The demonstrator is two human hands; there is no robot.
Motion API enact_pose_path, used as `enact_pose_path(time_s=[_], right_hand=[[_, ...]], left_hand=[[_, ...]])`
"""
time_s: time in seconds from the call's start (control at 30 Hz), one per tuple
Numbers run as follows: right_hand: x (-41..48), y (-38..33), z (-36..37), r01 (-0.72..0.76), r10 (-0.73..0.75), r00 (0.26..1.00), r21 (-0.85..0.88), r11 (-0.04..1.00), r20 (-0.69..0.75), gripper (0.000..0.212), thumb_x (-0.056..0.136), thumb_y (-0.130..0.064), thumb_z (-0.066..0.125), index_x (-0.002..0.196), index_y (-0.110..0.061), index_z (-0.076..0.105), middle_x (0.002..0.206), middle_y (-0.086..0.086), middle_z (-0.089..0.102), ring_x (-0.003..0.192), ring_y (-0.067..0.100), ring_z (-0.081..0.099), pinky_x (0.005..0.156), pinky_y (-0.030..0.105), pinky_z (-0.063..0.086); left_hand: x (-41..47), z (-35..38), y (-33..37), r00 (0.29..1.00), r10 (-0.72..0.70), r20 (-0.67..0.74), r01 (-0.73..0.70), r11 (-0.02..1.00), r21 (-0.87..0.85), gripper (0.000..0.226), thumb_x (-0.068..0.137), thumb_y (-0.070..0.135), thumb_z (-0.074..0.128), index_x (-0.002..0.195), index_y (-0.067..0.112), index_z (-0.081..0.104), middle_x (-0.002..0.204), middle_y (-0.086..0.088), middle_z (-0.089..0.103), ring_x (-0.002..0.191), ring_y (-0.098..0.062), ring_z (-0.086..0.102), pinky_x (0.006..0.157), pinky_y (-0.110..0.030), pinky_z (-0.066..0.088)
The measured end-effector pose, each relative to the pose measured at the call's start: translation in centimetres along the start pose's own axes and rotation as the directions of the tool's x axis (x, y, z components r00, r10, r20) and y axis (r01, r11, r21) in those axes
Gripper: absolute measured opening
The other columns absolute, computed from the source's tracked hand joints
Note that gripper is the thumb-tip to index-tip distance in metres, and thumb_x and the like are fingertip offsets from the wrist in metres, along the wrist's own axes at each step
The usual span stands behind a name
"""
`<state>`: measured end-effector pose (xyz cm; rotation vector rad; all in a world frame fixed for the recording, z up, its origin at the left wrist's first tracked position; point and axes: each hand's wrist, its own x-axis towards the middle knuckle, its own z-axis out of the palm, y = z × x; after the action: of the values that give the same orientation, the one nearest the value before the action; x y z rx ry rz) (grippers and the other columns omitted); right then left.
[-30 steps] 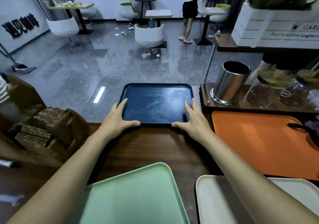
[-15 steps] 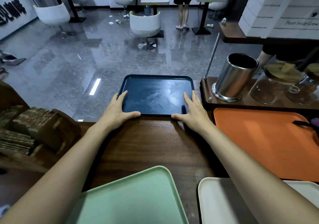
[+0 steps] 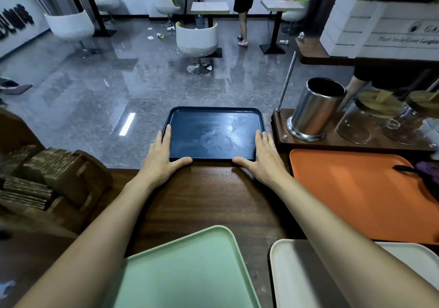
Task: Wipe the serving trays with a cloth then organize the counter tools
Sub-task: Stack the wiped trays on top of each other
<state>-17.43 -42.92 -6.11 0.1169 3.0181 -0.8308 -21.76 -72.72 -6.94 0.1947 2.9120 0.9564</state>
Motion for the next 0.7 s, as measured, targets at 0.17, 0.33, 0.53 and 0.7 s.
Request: enact_pose_path(time_s=[0.17,0.33,0.53,0.7], right_hand=[[-5.3,-1.5,-1.0,0.137,-0.136,0.99,-0.028,0.99,0.04,0.096,0.094,-0.065,0.05,0.162,-0.015,0.005,0.169,0.005,0.001,0.156,0.024,-0.007,0.126,0.045,-0.003],[-14.0,-3.1,-2.0,0.265,-0.264,0.947,0.024,0.964,0.182,0.092,0.094,-0.066,0.048,0.162,-0.025,0.001,0.167,-0.007,-0.006,0.154,0.008,-0.011,0.125,0.037,-0.006],[-20.2,-3.0,-1.4,0.369,-0.35,0.889,-0.012,0.929,0.295,0.077,0.101,-0.059,0.037,0.162,-0.026,0.003,0.169,-0.006,0.002,0.155,0.01,-0.004,0.126,0.04,-0.003],[-25.1,-2.7,-2.4,0.439,-0.416,0.846,0.007,0.898,0.334,0.084,0.098,-0.063,0.04,0.162,-0.023,0.002,0.169,-0.004,0.001,0.155,0.009,-0.002,0.125,0.04,-0.008]], left_hand=[[-3.0,-0.8,1.0,0.999,0.027,-0.023,-0.029,0.995,-0.091,0.117,0.077,0.071,0.066,0.161,0.039,-0.008,0.171,-0.001,-0.015,0.157,-0.017,-0.012,0.127,-0.052,0.011],[-10.1,-2.4,3.5,0.996,0.059,-0.06,-0.063,0.995,-0.071,0.099,0.083,0.071,0.058,0.162,0.041,0.006,0.171,0.008,-0.005,0.157,-0.009,-0.008,0.128,-0.044,0.011],[-20.1,-1.1,5.9,0.998,0.004,0.059,0.0,0.998,-0.07,0.091,0.083,0.078,0.056,0.16,0.045,0.019,0.17,0.015,0.005,0.155,-0.002,-0.006,0.124,-0.036,0.012],[-28.2,0.4,6.5,0.994,-0.086,0.061,0.088,0.996,-0.031,0.093,0.076,0.077,0.052,0.159,0.046,0.021,0.169,0.019,0.007,0.154,0.002,-0.01,0.126,-0.038,0.013]])
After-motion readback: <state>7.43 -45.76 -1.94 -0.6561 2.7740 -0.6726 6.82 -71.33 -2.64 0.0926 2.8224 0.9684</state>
